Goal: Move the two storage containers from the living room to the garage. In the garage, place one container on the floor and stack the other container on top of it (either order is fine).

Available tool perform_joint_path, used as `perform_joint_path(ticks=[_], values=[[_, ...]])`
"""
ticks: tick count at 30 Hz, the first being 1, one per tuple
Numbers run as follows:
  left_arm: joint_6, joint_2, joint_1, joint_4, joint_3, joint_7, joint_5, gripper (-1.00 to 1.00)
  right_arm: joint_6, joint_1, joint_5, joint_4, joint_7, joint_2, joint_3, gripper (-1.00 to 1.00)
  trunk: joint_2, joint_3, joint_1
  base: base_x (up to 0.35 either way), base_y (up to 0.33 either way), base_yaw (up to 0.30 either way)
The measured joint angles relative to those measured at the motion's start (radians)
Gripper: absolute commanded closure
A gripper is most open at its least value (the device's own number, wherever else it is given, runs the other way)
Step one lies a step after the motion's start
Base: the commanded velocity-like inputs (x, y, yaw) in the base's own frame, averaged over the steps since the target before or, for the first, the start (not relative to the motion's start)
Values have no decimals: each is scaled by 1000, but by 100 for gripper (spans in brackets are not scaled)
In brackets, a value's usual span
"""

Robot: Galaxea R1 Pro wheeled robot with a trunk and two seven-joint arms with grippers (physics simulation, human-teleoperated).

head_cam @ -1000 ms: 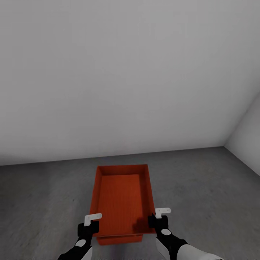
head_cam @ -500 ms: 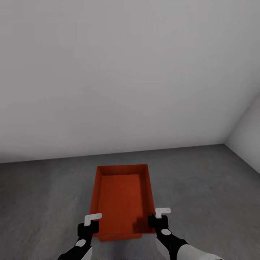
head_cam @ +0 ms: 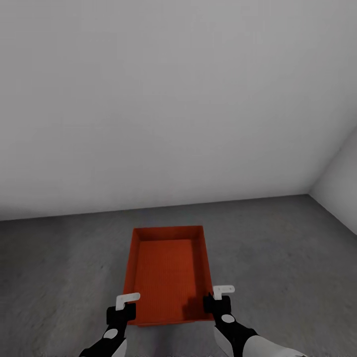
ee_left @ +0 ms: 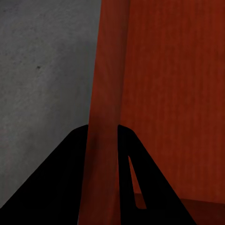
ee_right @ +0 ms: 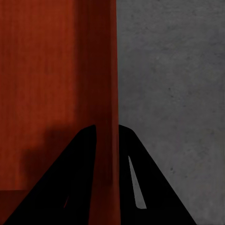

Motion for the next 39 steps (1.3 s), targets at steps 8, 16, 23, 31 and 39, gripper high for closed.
perform_joint_path(ticks=[8, 16, 23, 31, 39], values=[[0, 0, 0, 0, 0, 0, 0, 100, 0, 0, 0, 0, 0, 0, 0, 100, 0, -13, 0, 63, 0, 0], [0, 0, 0, 0, 0, 0, 0, 100, 0, 0, 0, 0, 0, 0, 0, 100, 0, -26, 0, 189, 0, 0], [0, 0, 0, 0, 0, 0, 0, 100, -1, 0, 0, 0, 0, 0, 0, 100, 0, -37, 0, 178, 0, 0], [-1, 0, 0, 0, -1, 0, 1, 100, -1, 0, 1, 0, 0, 0, -1, 100, 0, -50, 0, 18, 0, 0], [-1, 0, 0, 0, -1, 0, 2, 100, 0, 0, 2, -1, 0, 0, -1, 100, 0, -63, 0, 0, 0, 0]])
